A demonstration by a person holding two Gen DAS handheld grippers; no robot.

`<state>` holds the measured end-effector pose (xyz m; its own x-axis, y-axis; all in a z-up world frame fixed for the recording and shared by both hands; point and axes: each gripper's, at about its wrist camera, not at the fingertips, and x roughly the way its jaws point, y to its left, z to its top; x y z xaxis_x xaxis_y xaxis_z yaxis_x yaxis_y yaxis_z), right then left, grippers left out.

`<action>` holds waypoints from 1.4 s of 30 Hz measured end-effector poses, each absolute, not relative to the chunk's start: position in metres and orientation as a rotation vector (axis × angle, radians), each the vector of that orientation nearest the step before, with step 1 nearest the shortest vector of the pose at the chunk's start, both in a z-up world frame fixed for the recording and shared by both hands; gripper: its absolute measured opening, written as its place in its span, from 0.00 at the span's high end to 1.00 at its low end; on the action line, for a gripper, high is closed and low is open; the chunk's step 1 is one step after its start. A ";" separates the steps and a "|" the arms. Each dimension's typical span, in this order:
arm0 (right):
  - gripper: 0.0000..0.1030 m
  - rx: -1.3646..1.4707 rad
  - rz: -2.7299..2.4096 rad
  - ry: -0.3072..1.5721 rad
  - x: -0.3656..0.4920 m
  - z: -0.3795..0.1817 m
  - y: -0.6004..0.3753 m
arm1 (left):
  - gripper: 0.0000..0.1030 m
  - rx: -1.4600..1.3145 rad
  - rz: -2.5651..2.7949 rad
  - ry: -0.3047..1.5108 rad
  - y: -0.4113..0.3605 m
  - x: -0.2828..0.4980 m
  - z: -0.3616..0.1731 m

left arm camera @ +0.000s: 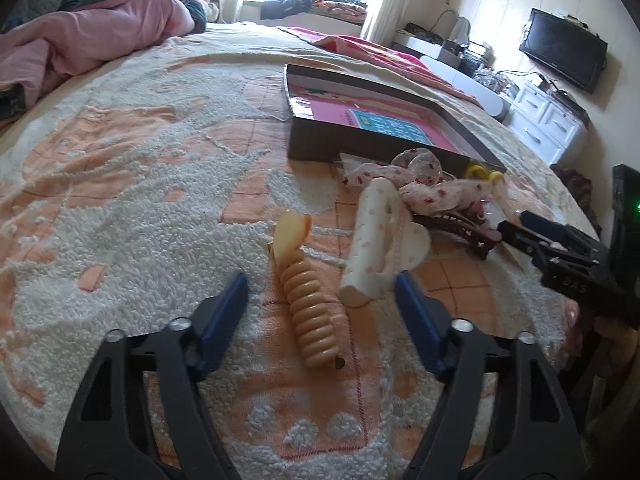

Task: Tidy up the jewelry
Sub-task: 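Grasp the beige spiral hair clip with the left tool while the right tool grasps the clear plastic bag, then carry the spiral clip and plastic bag into the pink-lined box while both tools open to release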

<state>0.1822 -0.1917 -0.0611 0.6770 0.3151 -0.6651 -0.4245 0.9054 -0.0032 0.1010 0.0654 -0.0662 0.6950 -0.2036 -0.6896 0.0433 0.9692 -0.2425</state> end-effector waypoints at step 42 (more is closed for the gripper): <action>0.83 -0.068 0.403 0.654 0.153 -0.026 -0.225 | 0.89 -0.146 -0.086 0.675 0.093 0.123 -0.006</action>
<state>0.1528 -0.2254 -0.0259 0.7191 0.3431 -0.6043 -0.3856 0.9205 0.0637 0.1230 0.0931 -0.0059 0.7778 -0.1261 -0.6157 0.0315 0.9863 -0.1622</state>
